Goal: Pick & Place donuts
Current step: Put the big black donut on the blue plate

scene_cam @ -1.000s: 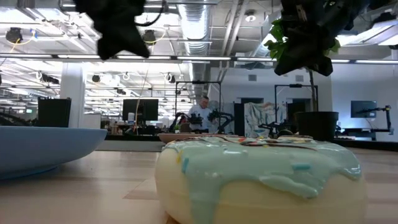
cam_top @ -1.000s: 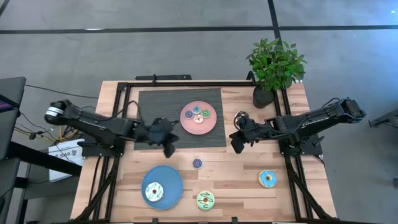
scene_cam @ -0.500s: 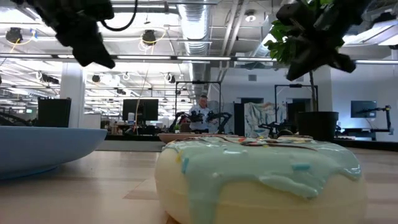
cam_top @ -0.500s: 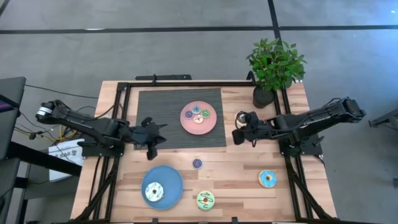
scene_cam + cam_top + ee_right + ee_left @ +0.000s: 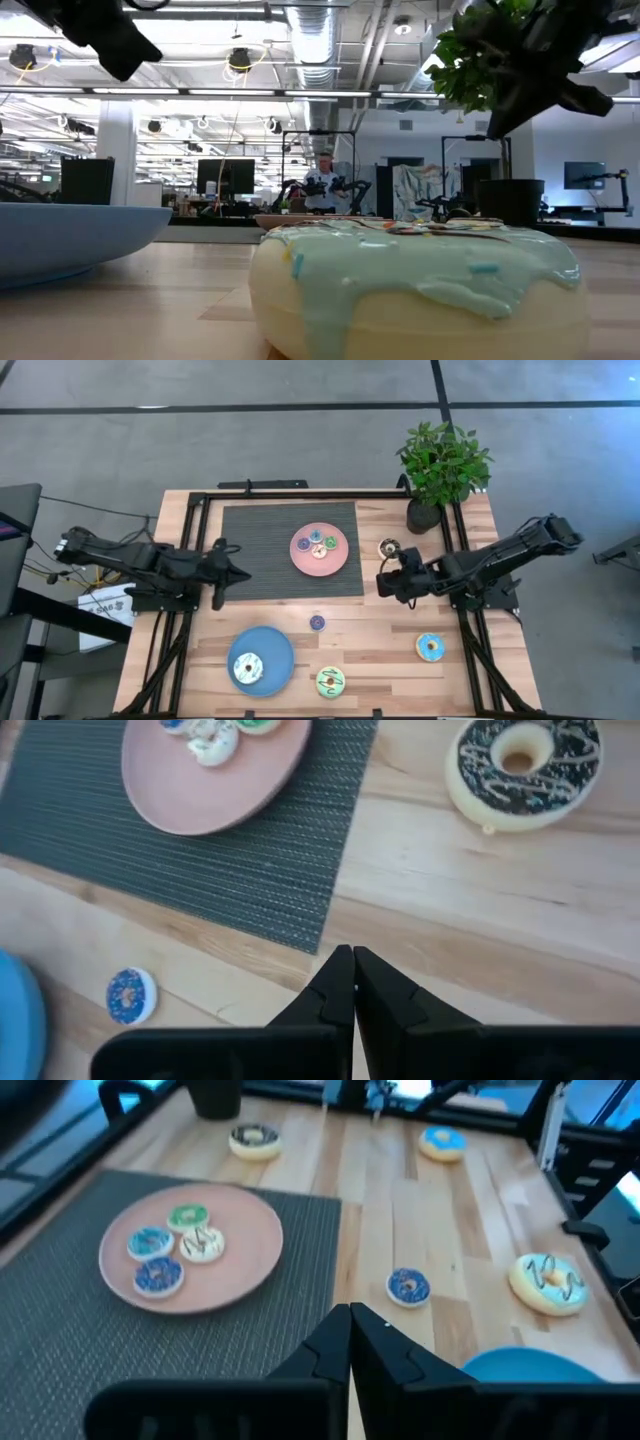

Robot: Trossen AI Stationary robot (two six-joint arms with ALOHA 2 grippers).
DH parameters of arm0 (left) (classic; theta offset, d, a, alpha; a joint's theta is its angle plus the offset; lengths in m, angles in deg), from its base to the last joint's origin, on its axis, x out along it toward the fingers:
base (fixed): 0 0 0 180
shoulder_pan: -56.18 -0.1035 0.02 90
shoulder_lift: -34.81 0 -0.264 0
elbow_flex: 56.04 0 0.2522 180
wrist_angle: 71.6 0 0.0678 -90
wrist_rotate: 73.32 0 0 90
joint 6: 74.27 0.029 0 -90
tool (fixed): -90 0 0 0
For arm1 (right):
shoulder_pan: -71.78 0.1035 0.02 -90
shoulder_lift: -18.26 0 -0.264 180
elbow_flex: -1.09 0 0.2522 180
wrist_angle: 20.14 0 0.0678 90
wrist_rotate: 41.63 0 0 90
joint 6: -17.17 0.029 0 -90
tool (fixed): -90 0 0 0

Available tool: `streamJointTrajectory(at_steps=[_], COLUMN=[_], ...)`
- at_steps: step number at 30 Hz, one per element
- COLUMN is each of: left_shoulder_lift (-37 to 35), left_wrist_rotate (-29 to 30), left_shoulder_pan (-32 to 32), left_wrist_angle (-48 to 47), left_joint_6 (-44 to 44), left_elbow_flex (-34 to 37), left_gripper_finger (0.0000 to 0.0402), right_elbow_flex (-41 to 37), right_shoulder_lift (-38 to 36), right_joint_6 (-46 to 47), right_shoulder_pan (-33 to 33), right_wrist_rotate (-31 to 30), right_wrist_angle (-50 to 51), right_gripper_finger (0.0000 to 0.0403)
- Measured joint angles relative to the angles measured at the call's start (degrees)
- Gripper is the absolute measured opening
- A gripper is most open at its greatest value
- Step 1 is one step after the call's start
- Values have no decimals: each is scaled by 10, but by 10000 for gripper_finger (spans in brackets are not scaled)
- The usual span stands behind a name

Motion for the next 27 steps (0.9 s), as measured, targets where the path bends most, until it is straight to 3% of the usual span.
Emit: streamJointTrajectory(at_steps=[8,27], left_shoulder_lift=[-31,-31], left_wrist_rotate=[0,14], left_shoulder_pan=[0,0], left_wrist_angle=[-20,-21], left_joint_6=[-8,0], left_elbow_flex=[0,0], left_gripper_finger=[0,0], right_elbow_flex=[0,-1], right_shoulder_lift=[38,24], right_joint_6=[40,28], right_shoulder_pan=[12,10], right_wrist_rotate=[5,4], right_wrist_angle=[-2,-2], right_gripper_finger=[0,0])
